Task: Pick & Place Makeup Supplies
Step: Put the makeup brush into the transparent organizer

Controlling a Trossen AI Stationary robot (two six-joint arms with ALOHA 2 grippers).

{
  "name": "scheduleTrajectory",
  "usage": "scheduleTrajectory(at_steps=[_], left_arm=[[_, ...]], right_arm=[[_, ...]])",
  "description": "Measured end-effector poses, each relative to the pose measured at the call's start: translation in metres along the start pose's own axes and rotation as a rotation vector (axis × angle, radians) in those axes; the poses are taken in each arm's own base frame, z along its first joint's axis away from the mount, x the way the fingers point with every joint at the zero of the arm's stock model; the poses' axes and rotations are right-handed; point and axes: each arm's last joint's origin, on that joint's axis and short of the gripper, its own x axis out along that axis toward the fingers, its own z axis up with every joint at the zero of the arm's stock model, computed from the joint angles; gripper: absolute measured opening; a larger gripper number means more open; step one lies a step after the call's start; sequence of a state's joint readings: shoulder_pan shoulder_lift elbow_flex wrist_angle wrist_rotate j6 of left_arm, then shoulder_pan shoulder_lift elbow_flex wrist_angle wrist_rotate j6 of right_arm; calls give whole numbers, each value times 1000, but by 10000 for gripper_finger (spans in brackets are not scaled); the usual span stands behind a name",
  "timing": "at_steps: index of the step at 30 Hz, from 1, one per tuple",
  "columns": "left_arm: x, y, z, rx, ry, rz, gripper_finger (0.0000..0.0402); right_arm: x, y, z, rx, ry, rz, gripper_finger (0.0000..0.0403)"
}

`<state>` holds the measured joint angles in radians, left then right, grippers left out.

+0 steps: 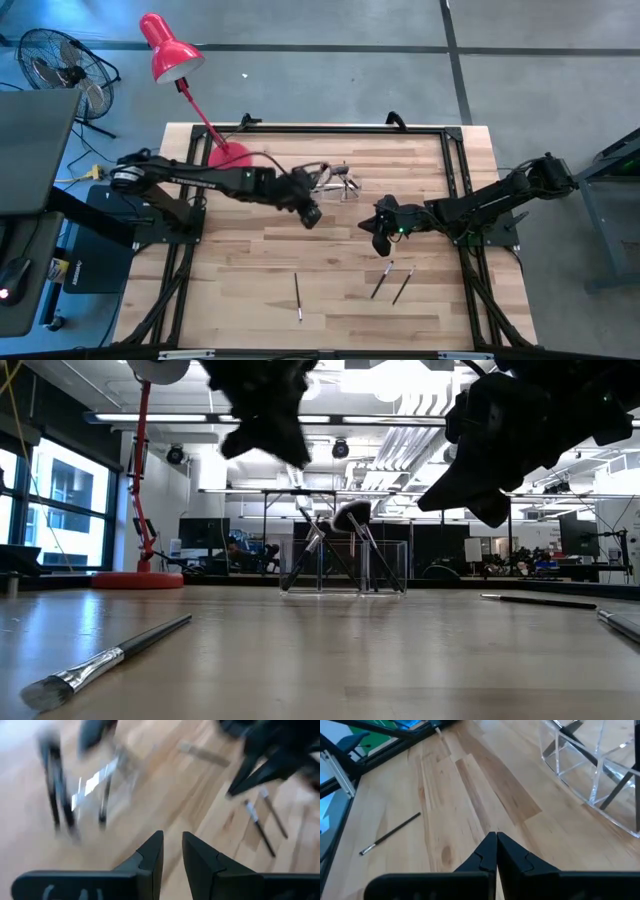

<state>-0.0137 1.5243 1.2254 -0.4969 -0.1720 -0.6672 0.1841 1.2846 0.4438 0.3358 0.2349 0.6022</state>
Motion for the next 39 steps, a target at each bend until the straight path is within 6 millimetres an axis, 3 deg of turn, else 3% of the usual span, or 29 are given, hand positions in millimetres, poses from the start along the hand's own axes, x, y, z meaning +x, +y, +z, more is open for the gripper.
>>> scheduleTrajectory(at_steps=[11, 15, 21, 29, 39], left_arm=[[-3, -25, -57, -304, 178, 167, 69], [-1, -28, -65, -351, 222, 192, 69], [13, -23, -75, -252, 248, 122, 60], [28, 3, -93, -100, 295, 103, 5], [25, 35, -89, 55, 299, 10, 5]], right_arm=[[0, 0, -1, 36, 15, 15, 2], [0, 0, -2, 82, 28, 18, 3], [0, -3, -6, 158, 67, -21, 1], [-6, -2, -20, 309, 220, -184, 1], [-34, 43, 18, 475, 346, -534, 0]])
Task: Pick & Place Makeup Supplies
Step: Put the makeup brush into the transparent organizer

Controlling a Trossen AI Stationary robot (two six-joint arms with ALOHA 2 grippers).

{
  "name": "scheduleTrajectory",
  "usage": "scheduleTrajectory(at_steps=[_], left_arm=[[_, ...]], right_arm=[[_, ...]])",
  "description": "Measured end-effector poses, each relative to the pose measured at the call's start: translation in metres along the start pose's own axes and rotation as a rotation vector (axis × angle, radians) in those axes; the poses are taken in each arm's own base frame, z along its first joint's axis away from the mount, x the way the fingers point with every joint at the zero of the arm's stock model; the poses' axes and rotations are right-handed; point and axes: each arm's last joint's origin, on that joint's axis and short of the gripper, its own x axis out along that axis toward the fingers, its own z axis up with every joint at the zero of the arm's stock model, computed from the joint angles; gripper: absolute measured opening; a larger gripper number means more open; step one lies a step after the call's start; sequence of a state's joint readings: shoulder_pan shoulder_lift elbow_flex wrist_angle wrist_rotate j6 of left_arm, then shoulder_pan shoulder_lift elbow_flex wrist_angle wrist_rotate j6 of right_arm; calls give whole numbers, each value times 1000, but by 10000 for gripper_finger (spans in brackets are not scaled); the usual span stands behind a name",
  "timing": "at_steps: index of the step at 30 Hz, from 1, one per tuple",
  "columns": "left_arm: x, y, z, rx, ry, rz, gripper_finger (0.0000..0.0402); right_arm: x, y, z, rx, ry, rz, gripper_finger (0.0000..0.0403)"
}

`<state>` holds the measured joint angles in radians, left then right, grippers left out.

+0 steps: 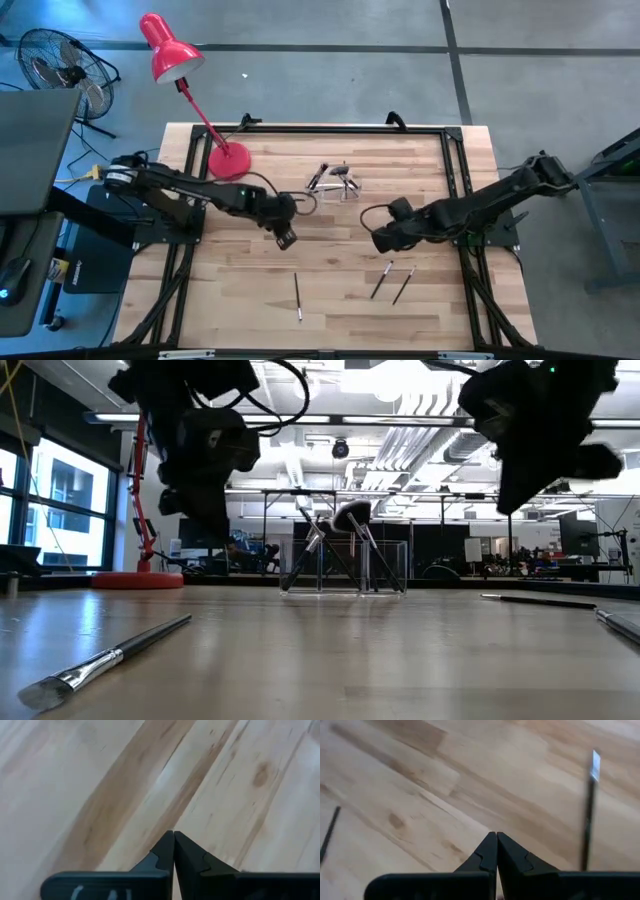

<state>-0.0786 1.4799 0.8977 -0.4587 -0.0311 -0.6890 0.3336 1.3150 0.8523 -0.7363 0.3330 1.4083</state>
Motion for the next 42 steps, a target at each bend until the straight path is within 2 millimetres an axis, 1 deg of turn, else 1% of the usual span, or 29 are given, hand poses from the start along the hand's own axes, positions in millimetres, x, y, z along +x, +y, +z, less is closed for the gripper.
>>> scheduleTrajectory(at_steps=[4, 6, 10, 13, 16, 19, 23, 29, 35, 42], left_arm=[[-8, 13, 9, 84, 12, -61, 5], [-12, 21, 12, 124, 31, -72, 5], [-20, 32, 19, 208, 30, -122, 5], [-21, 38, 23, 256, 31, -151, 5], [-22, 41, 24, 290, 41, -188, 5], [-23, 43, 26, 322, 48, -226, 5], [-22, 43, 25, 349, 46, -228, 5], [-22, 42, 25, 353, 48, -232, 5], [-23, 42, 24, 351, 61, -246, 5], [-23, 43, 24, 350, 67, -244, 5]], right_arm=[[-7, 12, -6, 118, 71, -141, 0], [-4, 18, -13, 182, 121, -225, 0], [3, 29, -35, 296, 185, -362, 0], [8, 35, -52, 347, 232, -441, 0], [11, 36, -65, 386, 289, -506, 0], [12, 35, -74, 420, 315, -555, 0], [15, 29, -79, 447, 310, -581, 0], [25, 20, -84, 472, 327, -599, 0], [33, 17, -83, 491, 335, -568, 1], [33, 18, -83, 485, 335, -549, 3]])
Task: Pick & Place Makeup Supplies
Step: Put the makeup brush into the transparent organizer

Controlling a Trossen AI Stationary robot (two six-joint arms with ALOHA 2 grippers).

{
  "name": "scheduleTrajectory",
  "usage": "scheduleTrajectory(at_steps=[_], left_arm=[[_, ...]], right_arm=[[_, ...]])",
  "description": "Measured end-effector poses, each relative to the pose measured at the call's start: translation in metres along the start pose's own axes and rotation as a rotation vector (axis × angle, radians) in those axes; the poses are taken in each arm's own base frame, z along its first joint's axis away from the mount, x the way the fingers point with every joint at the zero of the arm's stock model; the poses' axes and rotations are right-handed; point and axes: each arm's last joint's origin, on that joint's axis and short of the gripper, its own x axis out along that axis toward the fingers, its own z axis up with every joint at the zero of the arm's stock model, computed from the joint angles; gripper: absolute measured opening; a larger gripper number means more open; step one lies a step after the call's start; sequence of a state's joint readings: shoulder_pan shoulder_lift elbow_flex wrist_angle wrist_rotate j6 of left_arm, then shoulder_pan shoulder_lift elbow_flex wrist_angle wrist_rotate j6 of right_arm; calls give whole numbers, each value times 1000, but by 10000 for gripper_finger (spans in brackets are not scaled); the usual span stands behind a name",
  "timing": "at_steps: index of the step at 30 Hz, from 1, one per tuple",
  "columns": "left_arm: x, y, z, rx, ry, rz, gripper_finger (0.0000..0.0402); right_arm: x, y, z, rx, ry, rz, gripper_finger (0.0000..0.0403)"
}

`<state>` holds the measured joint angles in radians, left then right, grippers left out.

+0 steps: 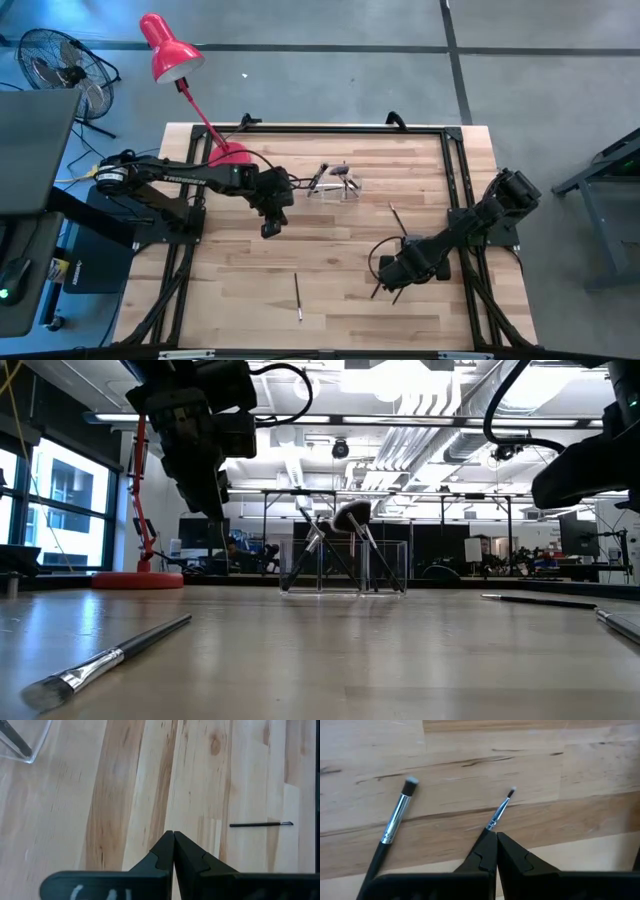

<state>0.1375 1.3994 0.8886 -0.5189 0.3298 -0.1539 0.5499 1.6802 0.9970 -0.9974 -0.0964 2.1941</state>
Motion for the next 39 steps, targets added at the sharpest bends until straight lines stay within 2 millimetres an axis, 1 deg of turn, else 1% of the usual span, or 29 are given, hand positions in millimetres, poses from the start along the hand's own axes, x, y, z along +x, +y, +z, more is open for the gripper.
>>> scheduleTrajectory(at_steps=[3, 11, 17, 19, 25, 32, 35, 39], left_arm=[[0, 0, 0, 0, -1, 0, 5], [0, 0, 0, -7, -1, 1, 5], [0, 0, 0, -9, -1, 0, 5], [0, 0, 0, -11, 0, 0, 5], [0, 0, -1, -14, 7, 1, 5], [0, 0, -1, -14, 7, 0, 5], [0, 0, -1, -14, 7, 0, 5], [0, 0, -1, -14, 7, 0, 5]], right_arm=[[0, 0, 0, -3, -5, 3, 21], [0, -1, 0, 4, 6, -14, 88], [1, 1, -1, 15, 24, -8, 113], [5, 0, 0, 22, 25, 4, 117], [23, 0, 2, 16, 61, 52, 118], [27, -1, 3, 15, 76, 60, 115], [27, -1, 3, 10, 72, 62, 100], [27, 0, 3, -3, 61, 72, 61]])
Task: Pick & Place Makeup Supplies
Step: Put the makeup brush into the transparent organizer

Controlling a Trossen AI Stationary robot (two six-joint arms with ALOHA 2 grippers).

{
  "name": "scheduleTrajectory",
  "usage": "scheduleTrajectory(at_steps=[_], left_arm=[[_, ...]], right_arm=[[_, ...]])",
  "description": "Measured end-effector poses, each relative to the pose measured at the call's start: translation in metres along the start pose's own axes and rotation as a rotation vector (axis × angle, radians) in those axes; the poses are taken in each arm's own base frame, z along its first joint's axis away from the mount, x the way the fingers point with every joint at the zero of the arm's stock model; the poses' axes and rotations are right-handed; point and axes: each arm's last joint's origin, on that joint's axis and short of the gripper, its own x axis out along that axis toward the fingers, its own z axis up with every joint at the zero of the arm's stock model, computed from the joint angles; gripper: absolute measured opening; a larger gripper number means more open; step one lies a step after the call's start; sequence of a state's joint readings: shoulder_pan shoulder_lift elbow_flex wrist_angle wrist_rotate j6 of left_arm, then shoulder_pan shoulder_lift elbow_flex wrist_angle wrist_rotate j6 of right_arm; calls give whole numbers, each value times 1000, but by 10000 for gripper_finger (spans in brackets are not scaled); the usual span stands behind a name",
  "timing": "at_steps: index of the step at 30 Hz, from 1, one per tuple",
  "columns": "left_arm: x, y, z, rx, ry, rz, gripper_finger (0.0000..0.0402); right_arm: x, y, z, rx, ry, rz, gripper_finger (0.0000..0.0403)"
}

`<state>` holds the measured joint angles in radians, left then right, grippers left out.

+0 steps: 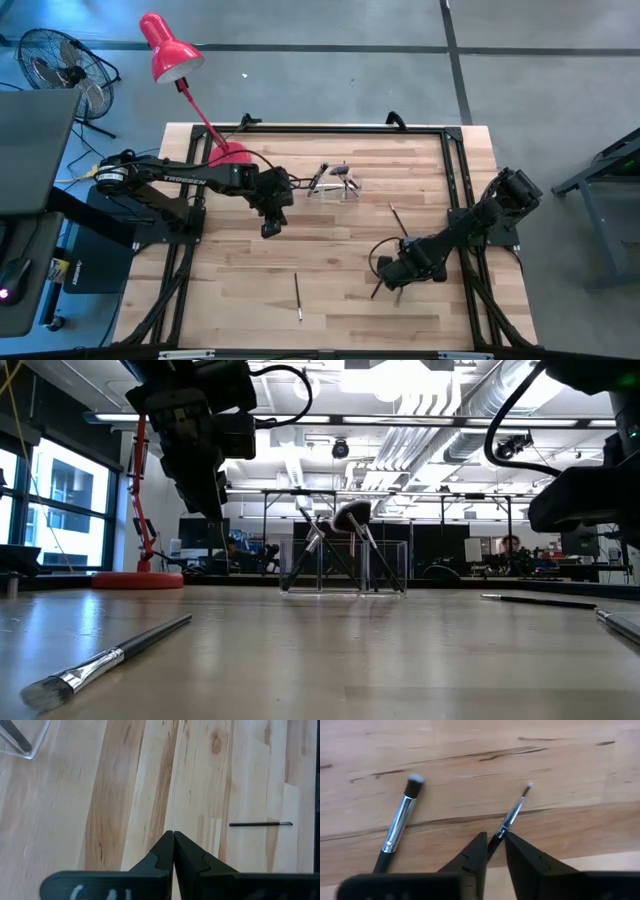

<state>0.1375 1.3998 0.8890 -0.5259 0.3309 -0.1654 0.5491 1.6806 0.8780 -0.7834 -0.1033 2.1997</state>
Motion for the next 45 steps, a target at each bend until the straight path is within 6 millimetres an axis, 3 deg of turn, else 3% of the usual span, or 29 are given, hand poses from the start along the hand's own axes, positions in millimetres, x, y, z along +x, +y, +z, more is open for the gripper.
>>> scheduleTrajectory(at_steps=[6, 13, 20, 38, 45], left_arm=[[0, 0, 0, 2, -5, 0, 5], [0, 0, 1, 2, -6, 0, 5], [0, 0, 1, 3, -8, 0, 5], [0, -1, 0, 30, 4, -23, 5], [0, -1, 0, 40, 5, -23, 5]], right_arm=[[0, 0, 0, -14, -11, 12, 8], [-5, 0, 0, -34, -36, 0, 22], [-20, 5, -4, -65, -87, 17, 2], [-57, 19, -15, -141, -140, 89, 1], [-56, 19, -13, -114, -125, 74, 14]])
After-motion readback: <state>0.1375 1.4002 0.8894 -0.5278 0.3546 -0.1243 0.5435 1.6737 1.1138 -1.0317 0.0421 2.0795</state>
